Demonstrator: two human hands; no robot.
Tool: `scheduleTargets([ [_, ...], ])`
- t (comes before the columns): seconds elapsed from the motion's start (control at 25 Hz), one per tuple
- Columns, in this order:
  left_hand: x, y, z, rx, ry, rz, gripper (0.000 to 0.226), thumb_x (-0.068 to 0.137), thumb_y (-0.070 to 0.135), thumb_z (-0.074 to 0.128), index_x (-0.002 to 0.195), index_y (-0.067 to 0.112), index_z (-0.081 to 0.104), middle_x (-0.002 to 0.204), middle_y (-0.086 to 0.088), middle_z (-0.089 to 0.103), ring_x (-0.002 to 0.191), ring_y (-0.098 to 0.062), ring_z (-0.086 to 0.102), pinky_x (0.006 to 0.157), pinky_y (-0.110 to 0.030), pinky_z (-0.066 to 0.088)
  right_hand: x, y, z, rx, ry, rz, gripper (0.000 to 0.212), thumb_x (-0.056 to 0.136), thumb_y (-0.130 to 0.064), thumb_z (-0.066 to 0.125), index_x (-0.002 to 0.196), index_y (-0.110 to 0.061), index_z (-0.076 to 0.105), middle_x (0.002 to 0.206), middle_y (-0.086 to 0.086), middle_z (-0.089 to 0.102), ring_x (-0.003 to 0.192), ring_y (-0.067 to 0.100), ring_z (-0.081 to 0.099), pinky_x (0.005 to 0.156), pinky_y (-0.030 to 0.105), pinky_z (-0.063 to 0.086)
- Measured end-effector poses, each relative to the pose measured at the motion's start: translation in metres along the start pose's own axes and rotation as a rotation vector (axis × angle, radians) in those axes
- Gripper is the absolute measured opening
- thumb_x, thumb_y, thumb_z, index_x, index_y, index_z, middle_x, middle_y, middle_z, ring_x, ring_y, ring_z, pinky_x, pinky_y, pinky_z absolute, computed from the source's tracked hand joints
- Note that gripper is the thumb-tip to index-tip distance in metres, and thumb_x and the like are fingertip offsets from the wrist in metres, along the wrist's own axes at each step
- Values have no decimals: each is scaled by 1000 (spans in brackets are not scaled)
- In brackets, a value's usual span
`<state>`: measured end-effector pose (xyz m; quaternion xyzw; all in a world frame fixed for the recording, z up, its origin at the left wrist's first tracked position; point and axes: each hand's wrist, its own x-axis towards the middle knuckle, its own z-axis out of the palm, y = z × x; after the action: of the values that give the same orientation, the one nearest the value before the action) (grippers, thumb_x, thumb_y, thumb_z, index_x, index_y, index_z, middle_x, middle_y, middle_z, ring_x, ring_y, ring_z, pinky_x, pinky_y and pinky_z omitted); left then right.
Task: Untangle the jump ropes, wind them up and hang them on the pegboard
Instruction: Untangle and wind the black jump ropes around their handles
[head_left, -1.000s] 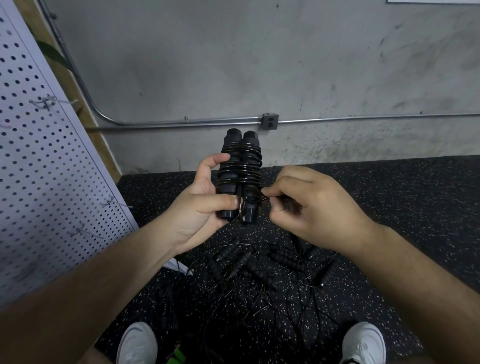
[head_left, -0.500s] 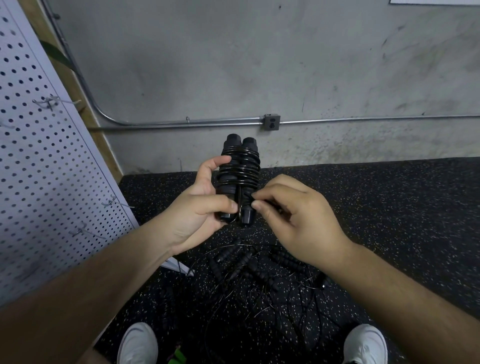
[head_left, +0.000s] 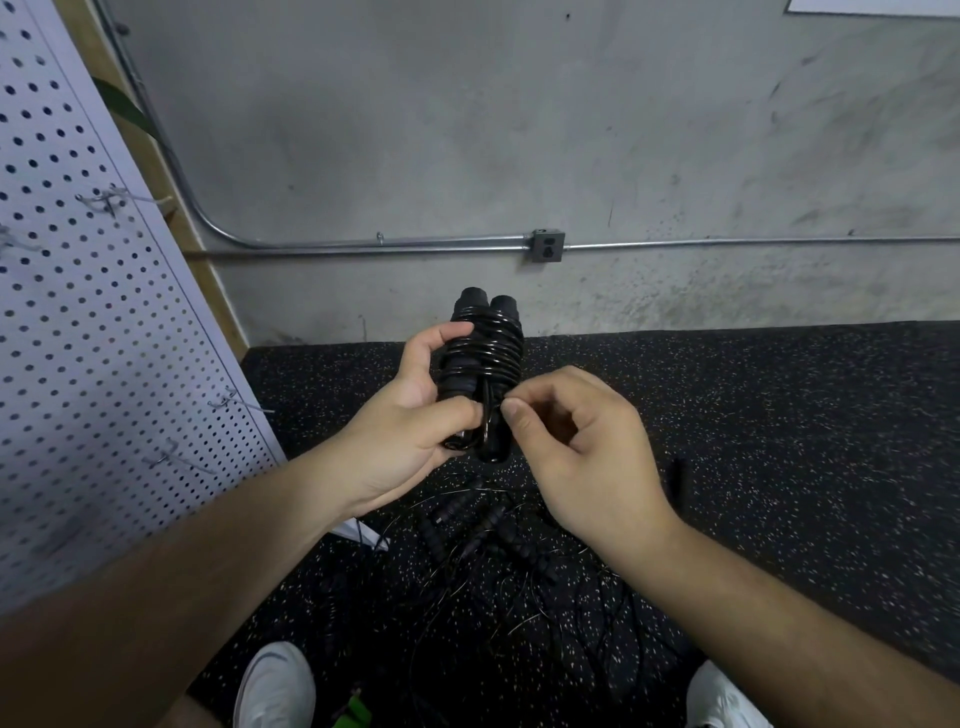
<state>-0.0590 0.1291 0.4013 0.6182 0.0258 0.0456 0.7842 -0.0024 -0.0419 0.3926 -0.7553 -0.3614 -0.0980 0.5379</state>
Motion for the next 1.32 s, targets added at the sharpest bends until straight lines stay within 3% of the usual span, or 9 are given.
scheduleTargets([
  [0.24,-4,5,-4,74,-16,36,83,69,-11,52,138,35,42,118,-5,65,99,-16,65,80,-32,56,3,2,-6,43,-115,-83,7,93,-9,70,90,-14,73,87,-10,63,83,16,61,73,18,44],
  [0.44,0,-4,2,248,79,122,76,78,3,59,134,50,41,125,-9,60,104,-19,63,89,-41,52,4,2,1,157,-14,154,11,94,-15,69,84,-20,72,87,-7,69,87,11,65,79,24,49],
  [0.68,-6,1,1,464,84,112,69,102,0,46,151,45,29,104,4,63,72,5,62,68,-15,49,3,6,-3,25,-59,-102,9,91,-6,71,87,-13,74,84,-8,65,77,13,60,70,17,43],
  [0.76,-9,0,3,502,68,78,70,101,2,47,150,48,28,105,0,62,75,4,61,70,-22,56,3,8,-1,-7,-66,-176,8,90,-3,71,89,-10,75,86,-6,65,79,11,60,71,19,45],
  [0.84,-9,-2,5,364,43,24,70,93,8,51,145,52,36,122,-9,62,97,-15,61,93,-47,57,4,8,3,-36,-32,-222,9,90,-1,71,93,-7,76,89,-4,65,83,10,62,74,21,48],
  [1.0,1,6,2,50,51,11,73,84,-3,46,145,37,46,134,-12,59,96,-13,66,74,-28,57,6,6,7,-47,-46,-223,23,93,-4,68,116,-5,74,98,0,57,93,10,58,82,17,46],
  [1.08,5,13,-5,44,61,36,73,86,-7,45,146,34,46,135,-15,60,102,-17,66,79,-31,58,3,7,6,-56,-125,-202,35,94,-5,64,128,-7,67,103,0,55,100,13,57,88,19,47],
  [1.24,7,14,-9,57,62,8,76,84,-5,50,146,36,36,112,-21,66,86,-26,68,73,-39,59,3,9,5,-90,-16,-210,20,91,-5,71,111,-6,75,101,-2,67,96,9,64,84,23,53],
  [1.32,8,12,-8,75,72,-7,72,76,4,54,140,32,35,111,-15,64,83,-17,71,69,-34,59,6,10,8,-123,-17,-246,14,92,-3,71,104,-5,77,95,-2,66,87,5,61,76,17,49],
])
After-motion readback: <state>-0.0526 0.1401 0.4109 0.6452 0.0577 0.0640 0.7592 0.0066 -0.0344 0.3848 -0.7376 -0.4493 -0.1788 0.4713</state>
